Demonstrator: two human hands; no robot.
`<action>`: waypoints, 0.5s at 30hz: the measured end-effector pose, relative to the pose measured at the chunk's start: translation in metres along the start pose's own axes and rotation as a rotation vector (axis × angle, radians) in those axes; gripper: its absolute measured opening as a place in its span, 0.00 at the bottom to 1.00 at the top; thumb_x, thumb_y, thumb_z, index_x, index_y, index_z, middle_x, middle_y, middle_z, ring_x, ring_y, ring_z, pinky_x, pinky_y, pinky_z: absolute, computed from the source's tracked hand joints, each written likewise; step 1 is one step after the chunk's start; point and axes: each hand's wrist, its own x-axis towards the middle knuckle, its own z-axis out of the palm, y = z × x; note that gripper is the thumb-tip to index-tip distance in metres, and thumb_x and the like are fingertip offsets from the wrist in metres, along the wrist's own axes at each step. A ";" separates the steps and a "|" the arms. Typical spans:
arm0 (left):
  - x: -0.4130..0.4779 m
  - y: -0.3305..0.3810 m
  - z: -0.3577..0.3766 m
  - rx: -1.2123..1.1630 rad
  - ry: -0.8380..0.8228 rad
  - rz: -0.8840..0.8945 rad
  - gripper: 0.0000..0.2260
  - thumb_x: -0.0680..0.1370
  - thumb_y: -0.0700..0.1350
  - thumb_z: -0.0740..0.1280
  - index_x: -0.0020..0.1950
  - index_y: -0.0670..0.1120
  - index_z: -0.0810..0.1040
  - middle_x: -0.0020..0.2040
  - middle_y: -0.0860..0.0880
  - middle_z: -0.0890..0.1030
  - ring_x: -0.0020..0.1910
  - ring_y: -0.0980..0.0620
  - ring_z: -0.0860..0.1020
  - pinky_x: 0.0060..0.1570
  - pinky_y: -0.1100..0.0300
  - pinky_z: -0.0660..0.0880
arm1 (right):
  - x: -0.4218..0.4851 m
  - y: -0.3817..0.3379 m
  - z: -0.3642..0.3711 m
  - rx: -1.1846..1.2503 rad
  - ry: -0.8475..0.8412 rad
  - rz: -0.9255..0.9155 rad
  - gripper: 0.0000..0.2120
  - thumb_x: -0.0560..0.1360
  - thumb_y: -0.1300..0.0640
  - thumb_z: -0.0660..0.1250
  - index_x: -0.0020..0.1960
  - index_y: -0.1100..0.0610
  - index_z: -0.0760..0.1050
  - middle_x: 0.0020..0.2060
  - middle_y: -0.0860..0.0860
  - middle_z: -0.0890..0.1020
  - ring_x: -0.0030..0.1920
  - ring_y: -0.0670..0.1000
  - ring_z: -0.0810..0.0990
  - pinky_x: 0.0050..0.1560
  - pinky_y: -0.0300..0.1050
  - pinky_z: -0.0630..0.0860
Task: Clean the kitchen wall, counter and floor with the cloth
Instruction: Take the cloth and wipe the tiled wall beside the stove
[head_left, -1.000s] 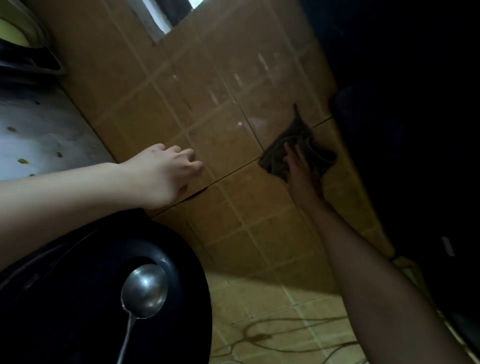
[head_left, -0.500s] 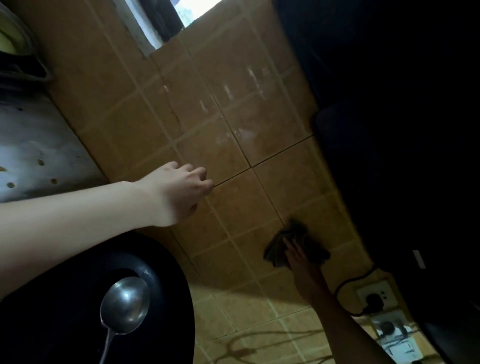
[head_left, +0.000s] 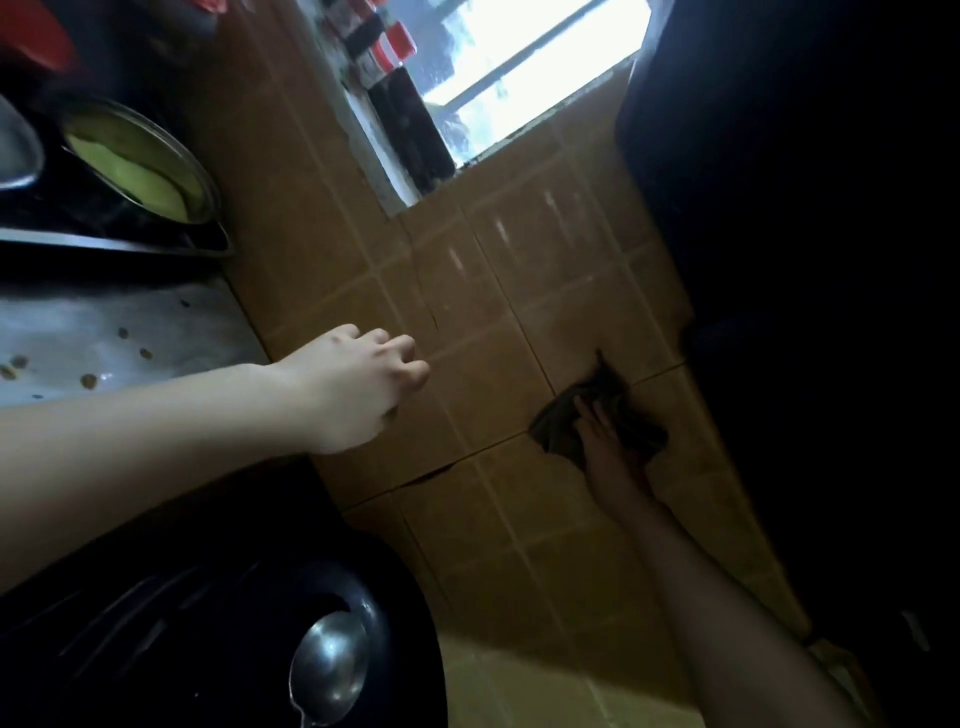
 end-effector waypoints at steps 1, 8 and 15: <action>-0.001 -0.006 -0.003 0.006 0.003 -0.020 0.14 0.79 0.48 0.55 0.65 0.52 0.66 0.59 0.50 0.70 0.54 0.50 0.73 0.51 0.56 0.70 | 0.014 -0.007 -0.008 -0.020 0.017 -0.021 0.30 0.78 0.73 0.54 0.77 0.57 0.50 0.78 0.49 0.43 0.77 0.50 0.41 0.74 0.46 0.53; -0.006 -0.040 -0.007 0.099 -0.045 -0.074 0.16 0.77 0.44 0.60 0.65 0.49 0.66 0.60 0.47 0.70 0.56 0.48 0.73 0.48 0.56 0.70 | 0.094 -0.064 -0.054 -0.034 0.087 -0.037 0.31 0.77 0.70 0.57 0.77 0.60 0.50 0.77 0.52 0.47 0.77 0.53 0.45 0.72 0.49 0.56; -0.013 -0.075 -0.005 0.121 0.000 -0.125 0.12 0.77 0.41 0.58 0.59 0.48 0.69 0.56 0.47 0.72 0.52 0.47 0.75 0.42 0.56 0.65 | 0.144 -0.112 -0.067 0.051 0.145 -0.028 0.28 0.80 0.69 0.53 0.77 0.59 0.49 0.77 0.54 0.51 0.77 0.54 0.50 0.73 0.49 0.54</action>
